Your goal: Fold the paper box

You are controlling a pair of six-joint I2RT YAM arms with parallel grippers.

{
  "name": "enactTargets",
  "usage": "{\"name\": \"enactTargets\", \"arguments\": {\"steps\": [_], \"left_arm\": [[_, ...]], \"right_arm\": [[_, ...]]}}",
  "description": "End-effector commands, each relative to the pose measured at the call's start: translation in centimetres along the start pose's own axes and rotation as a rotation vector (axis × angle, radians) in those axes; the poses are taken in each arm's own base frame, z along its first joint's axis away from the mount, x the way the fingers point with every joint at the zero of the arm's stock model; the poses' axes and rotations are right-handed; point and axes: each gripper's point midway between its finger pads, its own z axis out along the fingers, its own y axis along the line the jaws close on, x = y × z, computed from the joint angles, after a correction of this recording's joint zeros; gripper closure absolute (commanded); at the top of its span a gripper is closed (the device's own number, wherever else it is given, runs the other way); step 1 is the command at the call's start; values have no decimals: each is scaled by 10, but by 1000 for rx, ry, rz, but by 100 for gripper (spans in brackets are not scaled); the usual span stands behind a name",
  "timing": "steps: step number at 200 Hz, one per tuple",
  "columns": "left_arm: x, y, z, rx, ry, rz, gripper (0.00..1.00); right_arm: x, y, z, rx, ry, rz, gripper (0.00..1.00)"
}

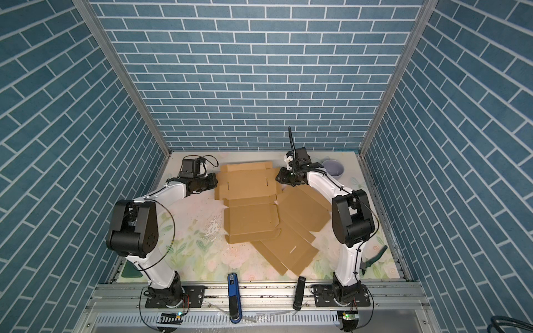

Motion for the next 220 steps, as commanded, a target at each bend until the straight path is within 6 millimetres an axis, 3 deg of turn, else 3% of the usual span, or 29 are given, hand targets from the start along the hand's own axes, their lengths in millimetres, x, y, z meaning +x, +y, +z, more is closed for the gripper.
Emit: {"name": "enactTargets", "arguments": {"steps": [1,22,46,71,108,152,220], "left_arm": [[-18,-5,-15,6,-129,-12,100],[-19,-11,-30,13,-200,9,100],[-16,-17,-47,12,-271,49,100],[-11,-19,-57,16,-314,66,100],[0,-18,-72,18,-368,83,100],[13,-19,-77,42,-388,112,100],[22,-30,-78,72,-420,175,100]], "right_arm": [[-30,11,-43,52,-102,143,61],[-37,22,-52,39,-135,308,60],[-43,57,-55,35,-192,387,54],[-44,89,-35,-46,-213,516,50],[-48,122,1,-168,-243,672,42],[-62,140,19,-245,-282,775,36],[-81,148,38,-265,-295,831,35]]}}
